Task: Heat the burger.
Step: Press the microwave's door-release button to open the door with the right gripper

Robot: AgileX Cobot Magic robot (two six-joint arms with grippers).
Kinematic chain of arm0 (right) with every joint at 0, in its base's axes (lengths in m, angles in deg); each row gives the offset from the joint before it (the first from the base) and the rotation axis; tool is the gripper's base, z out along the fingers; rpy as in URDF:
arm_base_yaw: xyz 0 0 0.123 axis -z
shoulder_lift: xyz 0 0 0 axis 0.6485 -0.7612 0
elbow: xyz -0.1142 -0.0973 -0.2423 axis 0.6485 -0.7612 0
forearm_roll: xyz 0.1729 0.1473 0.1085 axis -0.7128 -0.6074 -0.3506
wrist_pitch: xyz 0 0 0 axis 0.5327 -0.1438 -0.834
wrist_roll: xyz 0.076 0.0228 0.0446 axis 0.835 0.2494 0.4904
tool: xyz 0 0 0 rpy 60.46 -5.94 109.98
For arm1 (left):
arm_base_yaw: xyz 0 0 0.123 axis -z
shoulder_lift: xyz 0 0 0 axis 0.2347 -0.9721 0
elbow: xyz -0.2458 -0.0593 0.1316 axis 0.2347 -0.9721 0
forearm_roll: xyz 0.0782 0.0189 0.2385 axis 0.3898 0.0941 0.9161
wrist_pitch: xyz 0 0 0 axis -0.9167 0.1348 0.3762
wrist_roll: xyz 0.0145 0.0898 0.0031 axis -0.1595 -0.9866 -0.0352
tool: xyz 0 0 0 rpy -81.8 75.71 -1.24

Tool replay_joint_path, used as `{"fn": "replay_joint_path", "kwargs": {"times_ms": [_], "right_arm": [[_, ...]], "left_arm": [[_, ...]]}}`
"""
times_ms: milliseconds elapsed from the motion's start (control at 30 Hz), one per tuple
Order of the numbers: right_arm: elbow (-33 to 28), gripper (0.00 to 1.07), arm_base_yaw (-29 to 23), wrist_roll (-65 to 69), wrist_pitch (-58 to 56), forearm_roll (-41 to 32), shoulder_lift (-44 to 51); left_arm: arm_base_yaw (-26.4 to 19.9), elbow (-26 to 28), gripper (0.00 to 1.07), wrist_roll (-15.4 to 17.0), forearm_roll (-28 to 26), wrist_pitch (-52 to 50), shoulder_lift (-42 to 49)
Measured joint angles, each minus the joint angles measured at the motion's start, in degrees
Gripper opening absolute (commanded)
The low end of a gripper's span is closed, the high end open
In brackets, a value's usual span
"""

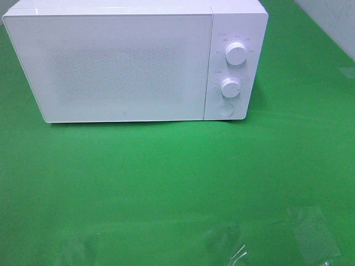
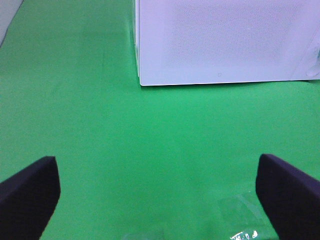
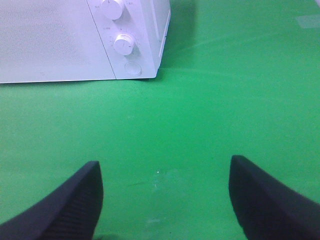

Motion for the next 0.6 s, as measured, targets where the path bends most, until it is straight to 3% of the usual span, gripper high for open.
{"fn": "replay_joint_path", "kwargs": {"times_ms": [367,600], "right_arm": [[0.4,0.67,0.0,0.0,1.3,-1.1,0.0],[1.0,0.67,0.0,0.0,11.7,-3.4,-3.4]], "left_arm": [[0.0,0.0,1.0,0.0,0.0,0.0,0.0],[0.0,0.0,1.0,0.0,0.0,0.0,0.0]]}}
